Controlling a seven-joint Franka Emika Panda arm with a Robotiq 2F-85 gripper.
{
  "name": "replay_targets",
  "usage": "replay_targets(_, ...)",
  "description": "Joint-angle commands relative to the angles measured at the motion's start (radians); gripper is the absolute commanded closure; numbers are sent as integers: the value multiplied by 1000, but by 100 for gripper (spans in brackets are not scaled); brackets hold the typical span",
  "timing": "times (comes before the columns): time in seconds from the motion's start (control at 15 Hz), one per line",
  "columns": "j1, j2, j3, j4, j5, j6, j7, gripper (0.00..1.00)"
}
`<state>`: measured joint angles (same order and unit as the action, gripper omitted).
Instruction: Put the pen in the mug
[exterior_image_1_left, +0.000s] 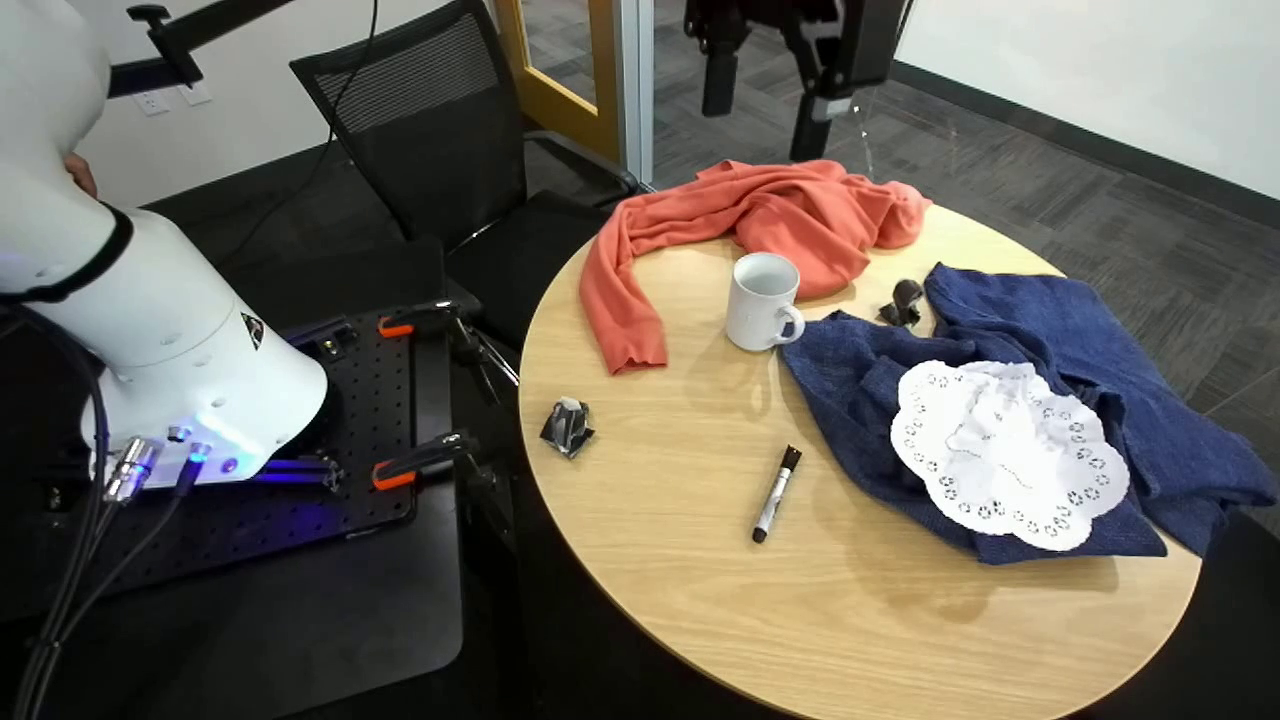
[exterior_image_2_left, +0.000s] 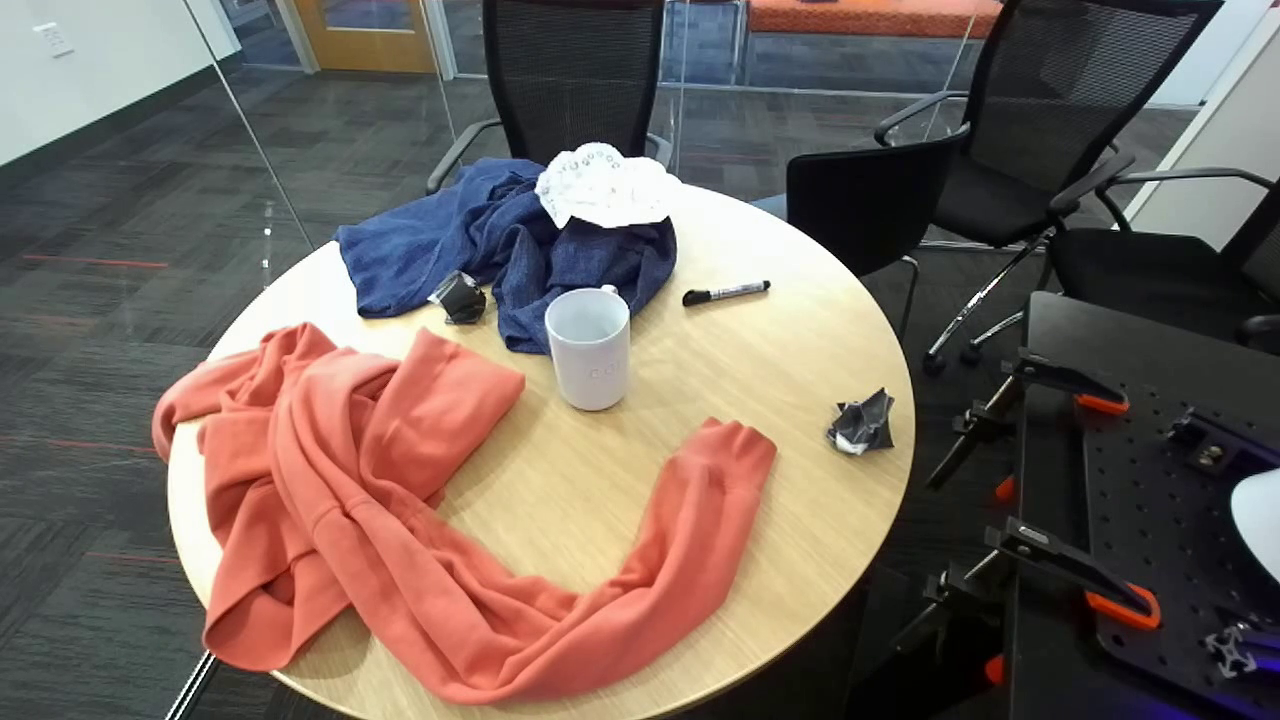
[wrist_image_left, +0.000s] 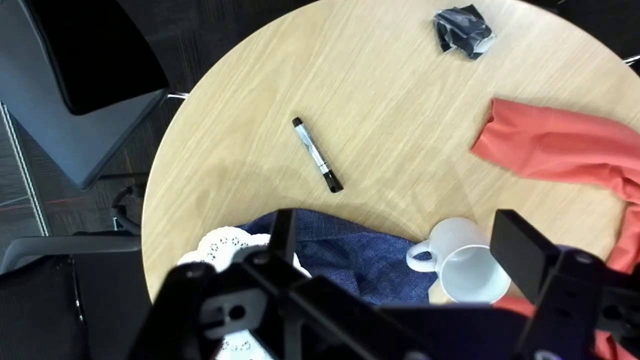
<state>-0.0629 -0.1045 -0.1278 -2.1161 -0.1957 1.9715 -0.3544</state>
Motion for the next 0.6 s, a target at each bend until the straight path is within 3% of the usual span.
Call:
replay_targets(0.0,-22,32,-11,-35,20,115,-50,0)
replay_targets(0.53,-29,55,0,-31,4,100,-18,0)
